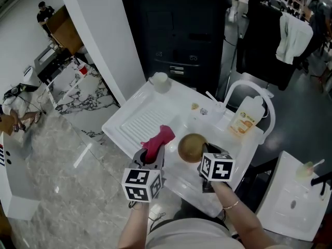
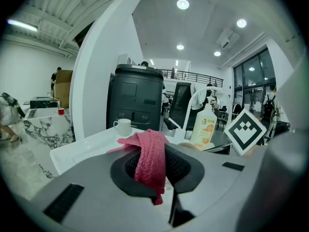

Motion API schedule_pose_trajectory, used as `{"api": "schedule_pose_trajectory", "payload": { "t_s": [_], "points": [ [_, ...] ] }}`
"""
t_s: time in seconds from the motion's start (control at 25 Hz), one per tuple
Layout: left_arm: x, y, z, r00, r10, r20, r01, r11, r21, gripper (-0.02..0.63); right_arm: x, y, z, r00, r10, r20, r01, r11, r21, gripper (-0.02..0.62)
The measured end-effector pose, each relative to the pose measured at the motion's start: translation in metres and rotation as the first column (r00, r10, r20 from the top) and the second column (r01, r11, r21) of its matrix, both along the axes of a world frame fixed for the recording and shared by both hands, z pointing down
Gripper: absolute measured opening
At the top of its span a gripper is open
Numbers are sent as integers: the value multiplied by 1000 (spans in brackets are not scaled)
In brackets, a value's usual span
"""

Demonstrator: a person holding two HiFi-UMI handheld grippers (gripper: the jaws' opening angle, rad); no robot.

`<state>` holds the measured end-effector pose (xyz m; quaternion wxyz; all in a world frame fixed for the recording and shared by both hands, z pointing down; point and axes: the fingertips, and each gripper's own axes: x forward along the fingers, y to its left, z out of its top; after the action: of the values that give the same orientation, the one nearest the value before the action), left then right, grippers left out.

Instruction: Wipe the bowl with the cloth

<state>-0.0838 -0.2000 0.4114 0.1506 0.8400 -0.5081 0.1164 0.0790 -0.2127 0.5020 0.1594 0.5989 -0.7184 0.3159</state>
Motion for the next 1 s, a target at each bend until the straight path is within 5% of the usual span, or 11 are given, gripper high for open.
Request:
{"api": "schedule_pose_trajectory", "payload": {
  "t_s": [0.56,1.0],
  "points": [
    [-2,0,3,999,-38,-4,38,999,5,49,8,1,27,1000,-9,-17,8,998,-59,18],
    [-14,-14,22,996,-81,21,82,996,-28,49,3,-25,89,999,-32,-34,25,982,-187,18]
  ]
}}
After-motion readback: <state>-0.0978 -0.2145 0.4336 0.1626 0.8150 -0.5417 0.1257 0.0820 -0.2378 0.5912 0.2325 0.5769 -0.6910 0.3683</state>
